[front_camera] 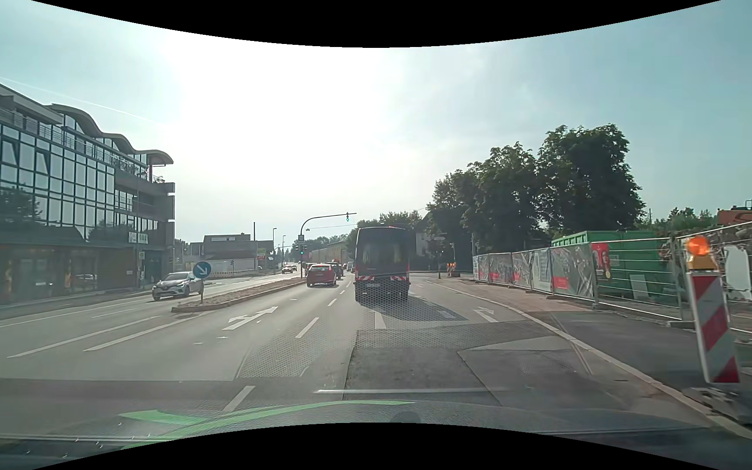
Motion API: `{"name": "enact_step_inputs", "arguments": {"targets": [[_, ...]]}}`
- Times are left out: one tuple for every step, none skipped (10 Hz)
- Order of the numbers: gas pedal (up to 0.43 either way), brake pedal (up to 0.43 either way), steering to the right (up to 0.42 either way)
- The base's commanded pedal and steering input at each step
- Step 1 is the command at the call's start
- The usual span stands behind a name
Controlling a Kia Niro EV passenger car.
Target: Follow the waypoints while adhering to traffic rules and regulations
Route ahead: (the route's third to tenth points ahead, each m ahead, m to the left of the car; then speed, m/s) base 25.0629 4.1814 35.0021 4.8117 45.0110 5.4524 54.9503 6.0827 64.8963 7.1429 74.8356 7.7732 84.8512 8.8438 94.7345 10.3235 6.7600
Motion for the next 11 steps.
{"name": "enact_step_inputs", "arguments": {"targets": [[0.118, 0.0, -0.001], [0.098, 0.0, -0.002], [0.098, 0.0, -0.003], [0.098, 0.0, -0.004], [0.098, 0.0, -0.003], [0.098, 0.0, 0.0], [0.098, 0.0, 0.0], [0.11, 0.0, 0.0], [0.11, 0.0, 0.001], [0.118, 0.0, 0.001], [0.118, 0.0, 0.0]]}}
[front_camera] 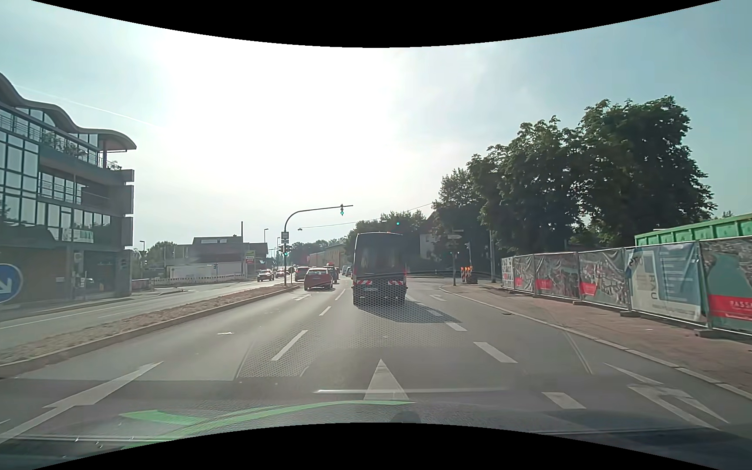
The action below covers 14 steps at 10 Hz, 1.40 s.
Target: Follow the waypoints while adhering to traffic rules and regulations
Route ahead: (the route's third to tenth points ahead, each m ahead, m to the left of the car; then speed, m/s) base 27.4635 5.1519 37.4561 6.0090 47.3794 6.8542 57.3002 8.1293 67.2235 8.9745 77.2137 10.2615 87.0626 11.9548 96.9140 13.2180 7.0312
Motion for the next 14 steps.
{"name": "enact_step_inputs", "arguments": {"targets": [[0.118, 0.0, 0.0], [0.118, 0.0, 0.0], [0.118, 0.0, 0.0], [0.118, 0.0, 0.0], [0.118, 0.0, 0.0], [0.118, 0.0, 0.0], [0.118, 0.0, 0.0], [0.118, 0.0, -0.002], [0.118, 0.0, -0.003], [0.118, 0.0, -0.006], [0.118, 0.0, -0.007], [0.118, 0.0, -0.007], [0.118, 0.0, -0.007], [0.118, 0.0, -0.007]]}}
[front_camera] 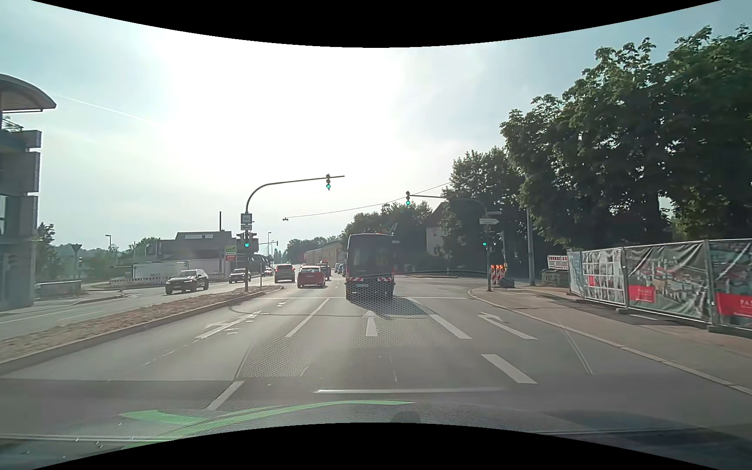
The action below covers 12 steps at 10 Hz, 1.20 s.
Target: Follow the waypoints while adhering to traffic rules and regulations
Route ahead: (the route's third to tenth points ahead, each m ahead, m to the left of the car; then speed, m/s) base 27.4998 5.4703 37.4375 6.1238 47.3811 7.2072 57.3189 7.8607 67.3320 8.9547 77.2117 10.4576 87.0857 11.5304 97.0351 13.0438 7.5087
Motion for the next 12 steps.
{"name": "enact_step_inputs", "arguments": {"targets": [[0.118, 0.0, -0.007], [0.13, 0.0, -0.007], [0.13, 0.0, -0.006], [0.13, 0.0, -0.007], [0.13, 0.0, -0.007], [0.13, 0.0, -0.007], [0.13, 0.0, -0.007], [0.13, 0.0, -0.008], [0.13, 0.0, -0.008], [0.13, 0.0, -0.008], [0.13, 0.0, -0.008], [0.13, 0.0, -0.009]]}}
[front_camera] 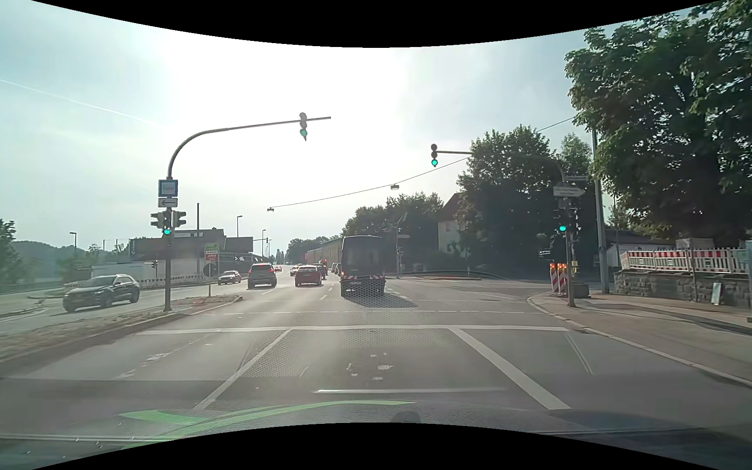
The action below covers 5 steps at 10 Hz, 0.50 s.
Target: Follow the waypoints while adhering to traffic rules and regulations
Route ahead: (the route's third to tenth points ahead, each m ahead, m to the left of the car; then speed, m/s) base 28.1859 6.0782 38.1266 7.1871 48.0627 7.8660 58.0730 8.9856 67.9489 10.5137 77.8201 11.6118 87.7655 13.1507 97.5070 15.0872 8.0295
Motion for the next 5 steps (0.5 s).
{"name": "enact_step_inputs", "arguments": {"targets": [[0.13, 0.0, -0.009], [0.138, 0.0, -0.009], [0.138, 0.0, -0.01], [0.138, 0.0, -0.01], [0.15, 0.0, -0.01]]}}
